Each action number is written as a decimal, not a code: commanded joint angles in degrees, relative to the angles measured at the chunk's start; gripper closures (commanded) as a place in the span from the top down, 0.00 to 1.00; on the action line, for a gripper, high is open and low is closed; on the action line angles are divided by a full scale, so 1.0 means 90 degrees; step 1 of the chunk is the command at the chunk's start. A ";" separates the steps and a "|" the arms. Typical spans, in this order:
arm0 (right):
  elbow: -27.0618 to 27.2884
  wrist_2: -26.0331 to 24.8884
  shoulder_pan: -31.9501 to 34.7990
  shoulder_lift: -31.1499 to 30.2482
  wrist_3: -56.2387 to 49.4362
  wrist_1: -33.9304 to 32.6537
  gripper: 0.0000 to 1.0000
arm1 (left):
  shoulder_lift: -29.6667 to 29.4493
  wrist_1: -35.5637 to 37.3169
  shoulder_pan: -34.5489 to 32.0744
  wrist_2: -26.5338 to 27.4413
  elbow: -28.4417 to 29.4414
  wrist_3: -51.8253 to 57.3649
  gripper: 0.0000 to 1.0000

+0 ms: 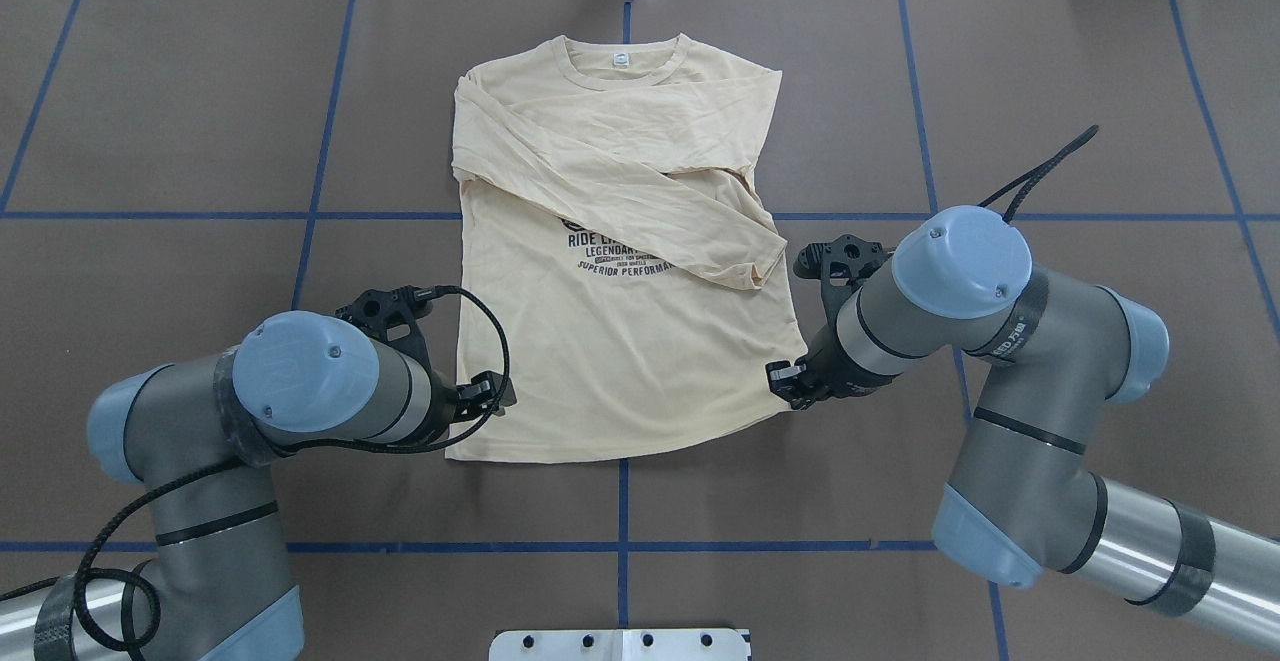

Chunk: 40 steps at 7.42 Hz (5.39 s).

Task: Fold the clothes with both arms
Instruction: 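Lower both grippers to the hem corners nearest the robot and grasp them, then lift the hem corners with both grippers and pull them slightly apart, then fold the hem with both grippers up over the shirt toward the collar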

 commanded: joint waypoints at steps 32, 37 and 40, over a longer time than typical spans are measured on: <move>0.0664 0.2132 0.1148 -0.0715 -0.0074 0.0067 0.00 | -0.0017 0.1245 0.0417 -0.0053 -0.1639 0.0602 0.00; -0.1178 0.1441 0.2225 0.1071 -0.0346 0.0067 0.00 | -0.1364 0.1109 -0.2055 -0.0912 -0.0044 0.1901 0.00; -0.3782 0.0688 0.2246 0.2703 -0.0446 0.0910 0.00 | -0.1944 -0.1021 -0.2459 -0.0873 0.2474 0.1935 0.00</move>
